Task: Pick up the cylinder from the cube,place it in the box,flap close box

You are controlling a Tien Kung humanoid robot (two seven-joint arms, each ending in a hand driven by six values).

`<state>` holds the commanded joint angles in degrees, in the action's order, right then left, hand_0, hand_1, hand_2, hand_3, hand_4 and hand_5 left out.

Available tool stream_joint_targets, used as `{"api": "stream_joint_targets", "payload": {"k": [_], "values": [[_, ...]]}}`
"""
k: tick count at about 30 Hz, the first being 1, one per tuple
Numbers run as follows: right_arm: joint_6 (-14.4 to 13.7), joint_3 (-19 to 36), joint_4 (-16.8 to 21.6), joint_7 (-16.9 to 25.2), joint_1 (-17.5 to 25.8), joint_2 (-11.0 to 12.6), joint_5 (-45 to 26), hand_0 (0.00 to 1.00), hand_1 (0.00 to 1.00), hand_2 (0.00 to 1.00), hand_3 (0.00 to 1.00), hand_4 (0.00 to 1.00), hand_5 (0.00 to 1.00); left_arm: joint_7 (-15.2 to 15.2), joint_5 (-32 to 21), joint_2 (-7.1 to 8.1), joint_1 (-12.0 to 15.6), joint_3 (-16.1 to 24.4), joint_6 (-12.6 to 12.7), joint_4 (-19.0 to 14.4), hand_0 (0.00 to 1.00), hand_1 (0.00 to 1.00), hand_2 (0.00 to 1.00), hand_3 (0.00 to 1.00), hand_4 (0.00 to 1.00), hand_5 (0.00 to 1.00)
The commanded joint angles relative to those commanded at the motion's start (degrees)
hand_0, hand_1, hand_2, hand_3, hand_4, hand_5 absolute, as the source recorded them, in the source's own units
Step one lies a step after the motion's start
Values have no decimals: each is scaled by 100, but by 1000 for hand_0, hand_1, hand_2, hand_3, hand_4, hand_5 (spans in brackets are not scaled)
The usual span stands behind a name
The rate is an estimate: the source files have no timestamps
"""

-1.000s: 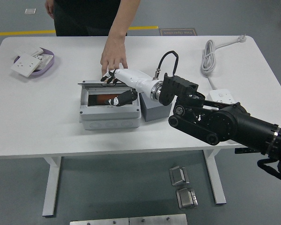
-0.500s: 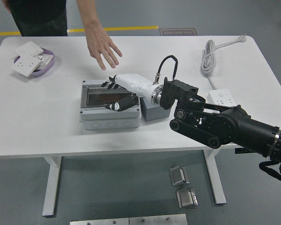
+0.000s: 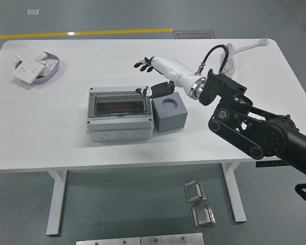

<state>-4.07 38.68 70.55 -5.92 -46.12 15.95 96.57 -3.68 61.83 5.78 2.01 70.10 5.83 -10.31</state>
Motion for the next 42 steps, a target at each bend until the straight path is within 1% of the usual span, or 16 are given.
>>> {"api": "stream_joint_targets", "payload": {"k": [2, 5, 8, 13, 15, 18, 22, 23, 26, 29, 35, 39, 40, 42], "values": [[-58, 360, 202, 44, 257, 60, 121, 815, 729, 741, 810, 793, 360, -34, -34, -19, 44, -8, 19, 0, 553, 589, 551, 574, 606, 292], [-162, 907, 498, 130, 637, 91, 257, 819, 729, 741, 811, 793, 363, -58, -91, -44, 91, -31, 35, 0, 553, 589, 551, 574, 606, 293], [-294, 1512, 777, 288, 1091, 2, 343, 819, 729, 741, 811, 793, 363, -60, -132, -78, 134, -56, 38, 0, 553, 589, 551, 574, 606, 293], [-479, 2420, 927, 622, 1776, -262, 161, 821, 728, 740, 810, 795, 363, -51, -161, -134, 174, -85, 25, 0, 553, 589, 551, 575, 607, 294], [-580, 2769, 952, 786, 2046, -326, 13, 821, 728, 740, 810, 795, 363, -33, -162, -141, 176, -80, 18, 0, 553, 589, 551, 575, 607, 294], [-678, 3218, 959, 978, 2412, -329, -238, 821, 727, 736, 802, 795, 368, -15, -150, -134, 159, -62, 15, 0, 553, 590, 551, 574, 608, 294], [-744, 3744, 967, 1164, 2849, -297, -580, 821, 727, 736, 802, 795, 368, -12, -165, -134, 151, -63, 18, 0, 553, 590, 551, 574, 608, 294], [-754, 3848, 969, 1203, 2915, -292, -663, 822, 726, 734, 784, 797, 370, -13, -173, -138, 154, -67, 20, 0, 553, 590, 552, 574, 609, 294], [-758, 4134, 987, 1318, 3065, -286, -932, 822, 726, 734, 784, 797, 370, -34, -187, -149, 159, -83, 23, 0, 553, 590, 552, 574, 609, 294], [-769, 4297, 992, 1404, 3149, -248, -1136, 821, 725, 734, 771, 799, 373, -42, -186, -134, 141, -85, 18, 0, 554, 590, 552, 575, 610, 293], [-800, 4434, 971, 1469, 3253, -171, -1338, 816, 722, 732, 761, 801, 376, -36, -135, -60, 93, -42, 5, 0, 556, 592, 553, 575, 612, 295], [-819, 4501, 982, 1479, 3304, -197, -1343, 816, 722, 732, 761, 801, 376, -45, -110, -32, 84, -25, 2, 0, 556, 592, 553, 575, 612, 295], [-828, 4526, 983, 1478, 3325, -207, -1334, 817, 722, 730, 751, 842, 452, -47, -99, -25, 85, -19, 0, 0, 556, 591, 552, 575, 612, 295], [-836, 4554, 983, 1474, 3348, -214, -1324, 817, 722, 730, 751, 842, 452, -49, -85, -17, 87, -8, -1, 0, 556, 591, 552, 575, 612, 295]]}}
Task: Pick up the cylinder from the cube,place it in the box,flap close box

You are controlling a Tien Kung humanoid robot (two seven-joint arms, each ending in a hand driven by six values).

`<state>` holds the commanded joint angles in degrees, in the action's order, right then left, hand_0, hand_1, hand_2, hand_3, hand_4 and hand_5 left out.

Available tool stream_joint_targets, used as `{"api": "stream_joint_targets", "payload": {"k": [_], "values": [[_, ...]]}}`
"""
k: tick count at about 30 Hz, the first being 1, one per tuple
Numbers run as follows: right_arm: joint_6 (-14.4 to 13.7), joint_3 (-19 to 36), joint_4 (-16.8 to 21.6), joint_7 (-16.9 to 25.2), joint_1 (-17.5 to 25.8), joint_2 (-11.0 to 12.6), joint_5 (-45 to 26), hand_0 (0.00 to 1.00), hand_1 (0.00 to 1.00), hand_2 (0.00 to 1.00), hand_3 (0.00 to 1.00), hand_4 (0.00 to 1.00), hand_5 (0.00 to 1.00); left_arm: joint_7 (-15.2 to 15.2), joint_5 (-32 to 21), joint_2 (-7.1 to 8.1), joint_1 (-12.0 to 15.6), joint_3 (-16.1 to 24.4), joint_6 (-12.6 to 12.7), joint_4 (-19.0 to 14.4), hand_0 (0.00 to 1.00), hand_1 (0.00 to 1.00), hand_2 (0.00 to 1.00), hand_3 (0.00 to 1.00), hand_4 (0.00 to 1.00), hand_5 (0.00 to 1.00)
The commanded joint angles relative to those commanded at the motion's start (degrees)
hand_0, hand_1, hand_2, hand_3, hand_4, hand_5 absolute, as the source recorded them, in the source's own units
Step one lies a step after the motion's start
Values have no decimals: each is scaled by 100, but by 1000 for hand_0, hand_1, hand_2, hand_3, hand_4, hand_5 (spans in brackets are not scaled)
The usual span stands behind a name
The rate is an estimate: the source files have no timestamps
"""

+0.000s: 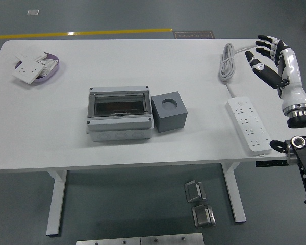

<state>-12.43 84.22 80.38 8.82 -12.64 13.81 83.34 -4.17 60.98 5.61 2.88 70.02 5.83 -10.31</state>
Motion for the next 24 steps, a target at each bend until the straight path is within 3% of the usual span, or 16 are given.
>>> {"api": "stream_joint_targets", "payload": {"k": [24], "values": [[-44, 260, 44, -37, 124, -51, 118, 816, 716, 726, 739, 831, 426, 14, -1, -7, -5, 68, 18, 0, 556, 594, 553, 575, 615, 292]]}}
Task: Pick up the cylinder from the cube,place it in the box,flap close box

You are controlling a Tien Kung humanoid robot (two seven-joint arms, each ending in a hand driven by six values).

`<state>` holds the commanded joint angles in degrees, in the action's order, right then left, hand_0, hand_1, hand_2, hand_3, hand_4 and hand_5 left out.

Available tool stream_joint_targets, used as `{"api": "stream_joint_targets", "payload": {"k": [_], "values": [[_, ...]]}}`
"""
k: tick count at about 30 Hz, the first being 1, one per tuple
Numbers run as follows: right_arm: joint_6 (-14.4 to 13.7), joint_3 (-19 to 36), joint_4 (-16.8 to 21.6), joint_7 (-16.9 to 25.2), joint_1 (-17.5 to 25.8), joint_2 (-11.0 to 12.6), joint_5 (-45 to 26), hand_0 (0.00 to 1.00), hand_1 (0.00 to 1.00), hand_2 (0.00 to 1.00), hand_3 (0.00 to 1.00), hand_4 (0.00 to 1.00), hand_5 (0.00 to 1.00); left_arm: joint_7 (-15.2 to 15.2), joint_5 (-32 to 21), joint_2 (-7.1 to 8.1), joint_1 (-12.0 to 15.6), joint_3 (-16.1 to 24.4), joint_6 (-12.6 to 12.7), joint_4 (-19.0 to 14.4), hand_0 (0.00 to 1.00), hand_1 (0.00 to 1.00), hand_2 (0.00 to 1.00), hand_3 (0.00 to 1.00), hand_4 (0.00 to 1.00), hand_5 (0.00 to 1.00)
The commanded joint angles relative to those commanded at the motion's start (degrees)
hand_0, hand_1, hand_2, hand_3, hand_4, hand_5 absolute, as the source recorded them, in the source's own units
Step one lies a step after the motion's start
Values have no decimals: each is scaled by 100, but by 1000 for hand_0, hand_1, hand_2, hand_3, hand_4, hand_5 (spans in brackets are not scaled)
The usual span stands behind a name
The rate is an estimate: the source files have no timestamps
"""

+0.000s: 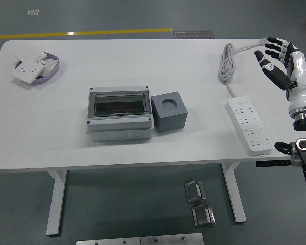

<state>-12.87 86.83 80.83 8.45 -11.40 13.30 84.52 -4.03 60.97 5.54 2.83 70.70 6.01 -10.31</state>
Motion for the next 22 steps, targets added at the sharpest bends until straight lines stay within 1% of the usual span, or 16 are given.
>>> {"api": "stream_joint_targets", "payload": {"k": [4, 5, 22], "values": [[-5, 22, 3, -7, 3, -21, 20, 816, 716, 726, 739, 831, 426, -3, -30, -7, -10, -4, 12, 0, 556, 594, 553, 575, 615, 292], [-5, 27, 4, -9, 5, -26, 27, 817, 715, 724, 737, 873, 486, -4, -36, -10, -12, -3, 15, 0, 556, 594, 552, 574, 616, 292], [-39, 84, 7, -16, 34, -68, 79, 815, 713, 723, 729, 873, 500, -9, -67, -16, -18, 27, 31, 0, 556, 594, 553, 575, 615, 291]]}}
